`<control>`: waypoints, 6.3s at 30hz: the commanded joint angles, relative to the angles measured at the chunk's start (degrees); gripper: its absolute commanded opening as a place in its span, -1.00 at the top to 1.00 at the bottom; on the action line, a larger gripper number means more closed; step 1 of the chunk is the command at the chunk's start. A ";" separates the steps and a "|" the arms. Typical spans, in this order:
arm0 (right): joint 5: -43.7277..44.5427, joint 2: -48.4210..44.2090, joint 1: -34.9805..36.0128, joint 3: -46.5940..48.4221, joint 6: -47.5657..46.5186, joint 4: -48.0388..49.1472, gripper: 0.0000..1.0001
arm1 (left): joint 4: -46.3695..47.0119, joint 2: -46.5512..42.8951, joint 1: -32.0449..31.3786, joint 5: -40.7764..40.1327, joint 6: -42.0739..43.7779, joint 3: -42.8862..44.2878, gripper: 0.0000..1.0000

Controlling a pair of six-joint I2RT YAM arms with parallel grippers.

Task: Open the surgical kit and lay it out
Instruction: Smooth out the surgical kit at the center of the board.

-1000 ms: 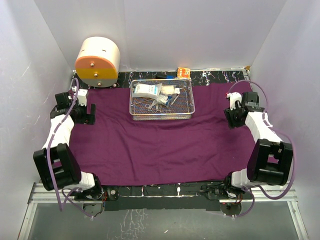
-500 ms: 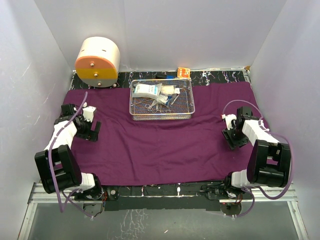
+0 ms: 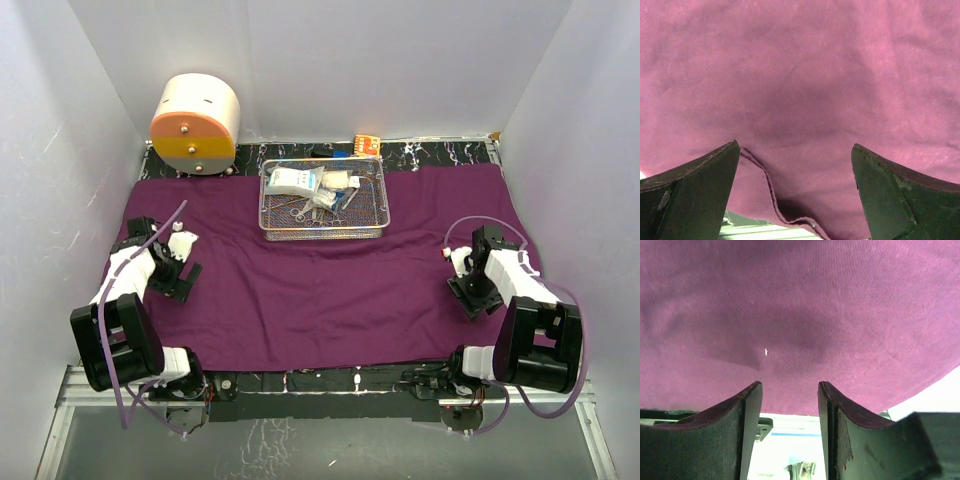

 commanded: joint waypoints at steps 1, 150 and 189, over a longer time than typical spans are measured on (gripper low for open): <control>1.60 -2.36 -0.27 0.14 -1.72 -3.85 0.07 | -4.07 -1.19 -0.02 -4.49 4.18 1.26 -0.86; -5.26 25.24 10.23 30.86 18.90 31.70 0.32 | 29.58 52.77 -2.54 -3.93 -25.52 43.65 1.00; -4.95 8.09 10.12 6.28 3.50 11.18 0.28 | 8.00 -0.72 -2.54 10.69 -11.52 2.63 -0.51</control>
